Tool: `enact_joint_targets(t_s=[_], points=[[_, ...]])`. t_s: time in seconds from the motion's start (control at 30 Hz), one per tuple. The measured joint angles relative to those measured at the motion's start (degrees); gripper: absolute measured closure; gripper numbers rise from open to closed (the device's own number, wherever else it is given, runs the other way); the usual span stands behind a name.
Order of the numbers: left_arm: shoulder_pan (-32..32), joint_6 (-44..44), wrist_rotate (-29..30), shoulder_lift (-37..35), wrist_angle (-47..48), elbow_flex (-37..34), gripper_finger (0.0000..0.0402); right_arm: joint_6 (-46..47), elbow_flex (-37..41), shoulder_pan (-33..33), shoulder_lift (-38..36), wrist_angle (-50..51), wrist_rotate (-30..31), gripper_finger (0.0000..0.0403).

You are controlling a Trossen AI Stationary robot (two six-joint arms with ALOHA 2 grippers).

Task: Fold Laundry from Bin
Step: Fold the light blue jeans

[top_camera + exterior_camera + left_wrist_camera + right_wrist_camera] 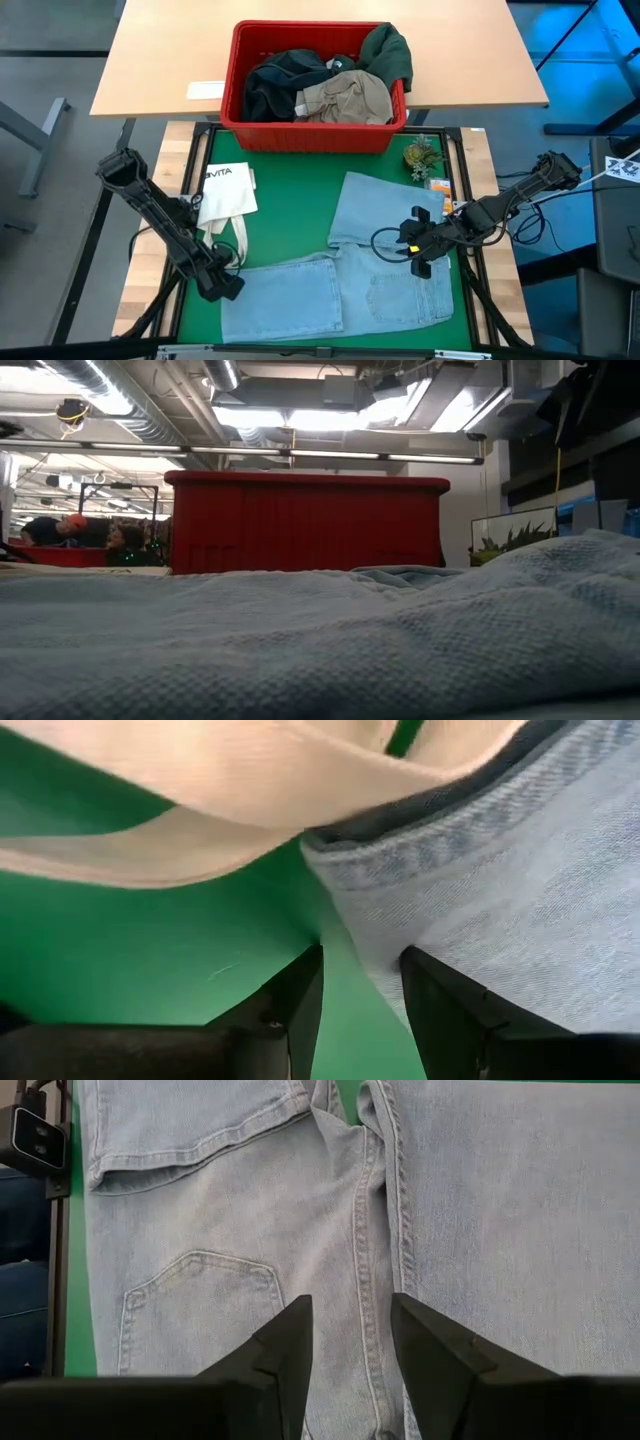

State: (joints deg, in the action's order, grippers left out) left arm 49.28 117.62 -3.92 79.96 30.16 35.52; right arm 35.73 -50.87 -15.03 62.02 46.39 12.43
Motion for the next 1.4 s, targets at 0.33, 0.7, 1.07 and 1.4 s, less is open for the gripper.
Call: enact_joint_targets(t_s=[0.33, 0.7, 1.07, 1.4], points=[[0.02, -1.12, 0.75, -0.09, -7.68, -2.57, 0.0273, -0.02, 0.0, 0.02, 0.0, 0.0, -0.02, 0.0265], [-0.02, -1.22, 3.13, -0.06, -17.12, -2.7, 0.0392, -0.03, 0.0, 0.02, 0.0, 0.0, -0.02, 0.0265], [-0.38, -5.06, 5.51, -0.9, -24.91, 4.7, 0.0399, -0.03, 0.0, 0.02, 0.0, -0.02, -0.02, 0.0265], [-9.15, -13.2, 13.57, -0.94, -25.5, 11.34, 0.0401, -0.04, 0.0, 0.02, 0.0, -0.04, -0.02, 0.0265]])
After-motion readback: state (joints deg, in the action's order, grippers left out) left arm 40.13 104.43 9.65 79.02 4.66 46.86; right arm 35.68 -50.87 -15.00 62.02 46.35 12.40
